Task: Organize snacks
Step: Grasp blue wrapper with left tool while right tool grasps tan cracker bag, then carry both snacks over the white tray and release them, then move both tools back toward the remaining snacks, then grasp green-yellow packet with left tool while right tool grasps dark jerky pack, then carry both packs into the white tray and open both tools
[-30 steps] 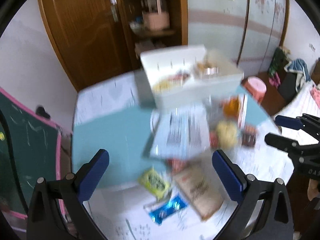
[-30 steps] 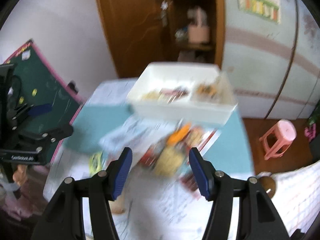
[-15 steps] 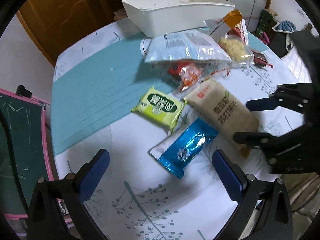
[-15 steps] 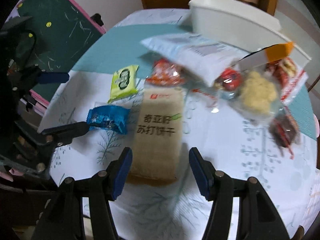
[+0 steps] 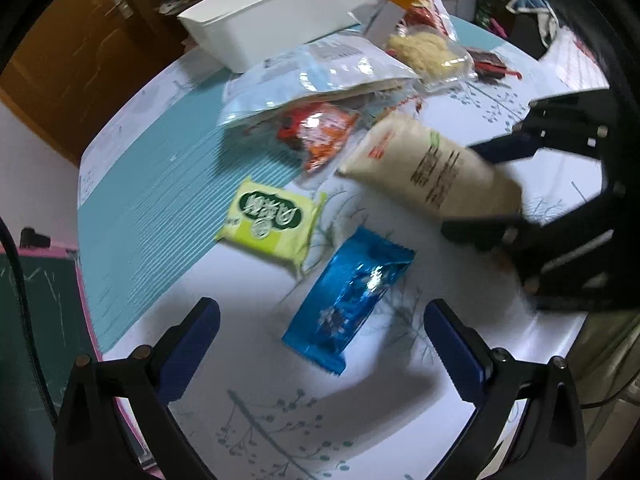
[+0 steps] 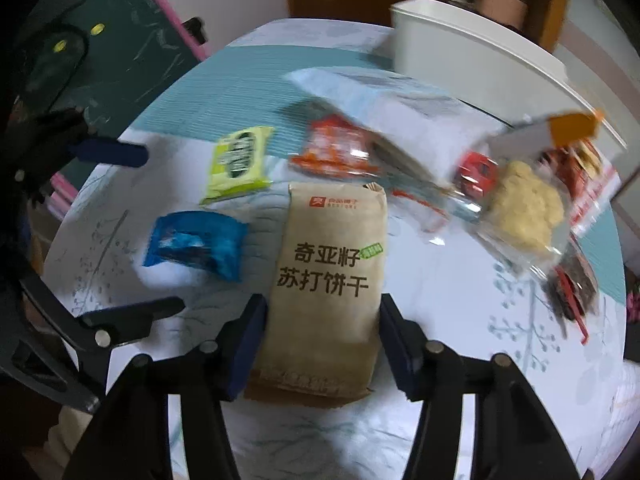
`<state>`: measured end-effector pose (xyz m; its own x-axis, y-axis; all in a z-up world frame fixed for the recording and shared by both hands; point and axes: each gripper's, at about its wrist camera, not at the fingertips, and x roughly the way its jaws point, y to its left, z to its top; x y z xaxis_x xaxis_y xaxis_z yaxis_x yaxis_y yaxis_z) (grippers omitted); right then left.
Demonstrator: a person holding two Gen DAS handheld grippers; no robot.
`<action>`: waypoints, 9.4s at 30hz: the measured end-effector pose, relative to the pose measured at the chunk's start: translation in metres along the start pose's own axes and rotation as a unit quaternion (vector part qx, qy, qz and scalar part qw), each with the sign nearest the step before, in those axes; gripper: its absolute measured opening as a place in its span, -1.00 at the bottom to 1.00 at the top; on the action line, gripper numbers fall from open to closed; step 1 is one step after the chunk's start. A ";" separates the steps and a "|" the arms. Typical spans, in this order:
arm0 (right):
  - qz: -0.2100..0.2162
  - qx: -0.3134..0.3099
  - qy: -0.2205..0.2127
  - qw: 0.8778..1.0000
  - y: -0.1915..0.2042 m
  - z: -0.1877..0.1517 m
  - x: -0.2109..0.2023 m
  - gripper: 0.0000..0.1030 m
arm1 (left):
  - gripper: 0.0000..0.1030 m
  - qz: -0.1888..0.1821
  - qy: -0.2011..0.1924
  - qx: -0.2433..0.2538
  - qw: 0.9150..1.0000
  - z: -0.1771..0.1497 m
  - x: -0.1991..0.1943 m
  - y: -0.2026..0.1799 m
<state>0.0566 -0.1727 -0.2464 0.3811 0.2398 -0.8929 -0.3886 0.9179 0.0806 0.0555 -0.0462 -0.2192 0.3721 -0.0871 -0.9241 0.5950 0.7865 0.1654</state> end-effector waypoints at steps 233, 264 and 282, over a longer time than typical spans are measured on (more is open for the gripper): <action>-0.042 0.193 -0.064 0.978 -0.157 -0.036 -0.057 -0.12 | 0.01 -0.026 -0.048 -0.180 0.982 0.019 0.012 0.027; -0.030 0.115 -0.299 0.947 -0.159 0.116 -0.239 -0.12 | 0.02 0.065 -0.234 -0.142 0.960 0.198 -0.183 0.080; -0.072 0.174 -0.263 0.946 -0.226 0.248 -0.165 -0.04 | 0.05 0.067 -0.191 -0.211 0.956 0.318 -0.093 0.139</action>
<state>0.2898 -0.3411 -0.0073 0.8096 0.1443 -0.5690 -0.0358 0.9796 0.1975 0.3303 -0.1236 -0.0007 0.7055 -0.1225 -0.6981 0.2140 0.9758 0.0450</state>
